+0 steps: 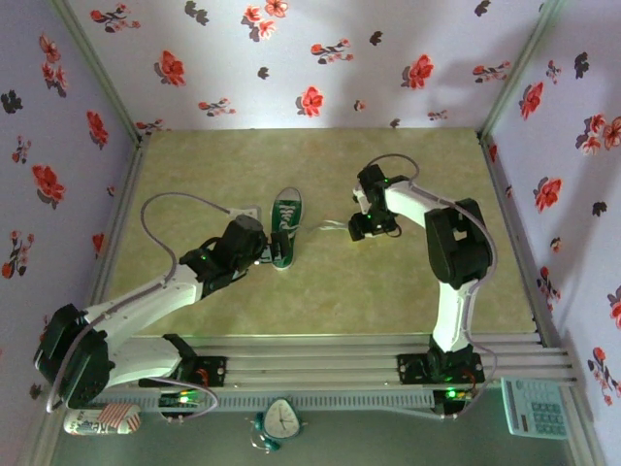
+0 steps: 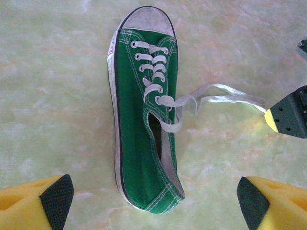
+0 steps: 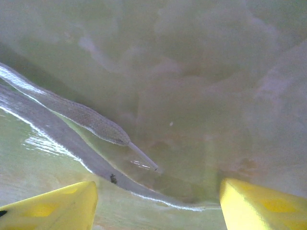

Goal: Tie the shoes

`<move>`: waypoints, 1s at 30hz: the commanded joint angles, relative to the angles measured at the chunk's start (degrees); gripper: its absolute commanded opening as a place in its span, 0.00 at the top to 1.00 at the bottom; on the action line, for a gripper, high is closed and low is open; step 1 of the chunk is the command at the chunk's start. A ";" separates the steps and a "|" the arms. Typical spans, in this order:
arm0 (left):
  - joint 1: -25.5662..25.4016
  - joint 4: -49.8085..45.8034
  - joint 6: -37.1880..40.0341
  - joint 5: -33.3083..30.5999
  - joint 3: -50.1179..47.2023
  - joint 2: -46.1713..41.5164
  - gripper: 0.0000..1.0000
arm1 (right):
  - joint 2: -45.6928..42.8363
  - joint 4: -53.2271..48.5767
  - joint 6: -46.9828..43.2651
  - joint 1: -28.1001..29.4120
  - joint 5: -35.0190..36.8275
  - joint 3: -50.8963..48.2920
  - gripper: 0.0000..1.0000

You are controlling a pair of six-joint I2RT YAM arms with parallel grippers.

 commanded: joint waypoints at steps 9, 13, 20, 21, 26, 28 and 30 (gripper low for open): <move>0.40 0.29 0.62 0.81 -1.56 -1.46 0.08 | -0.08 -1.85 -1.37 2.11 2.58 -2.07 0.42; 0.37 0.41 0.31 0.90 -1.55 -1.67 0.08 | -0.37 -1.58 -0.85 2.86 1.51 -2.99 0.58; 0.37 -0.35 0.13 -0.17 -1.35 -3.26 0.07 | -3.19 -3.22 1.03 4.30 3.79 -5.73 0.82; 0.37 -0.62 0.09 -0.60 -1.26 -3.57 0.07 | -4.34 -3.18 1.44 4.81 4.37 -6.51 0.87; 0.37 -1.12 0.08 -1.73 -0.48 -4.80 0.07 | -11.19 -2.85 3.79 7.95 3.36 -10.01 1.00; 0.37 -1.12 0.25 -1.73 -0.10 -4.91 0.07 | -13.98 -3.18 4.30 9.48 2.58 -10.60 1.00; 0.37 -1.12 0.35 -1.73 0.32 -5.00 0.06 | -17.10 -3.41 5.19 10.73 2.05 -10.88 1.00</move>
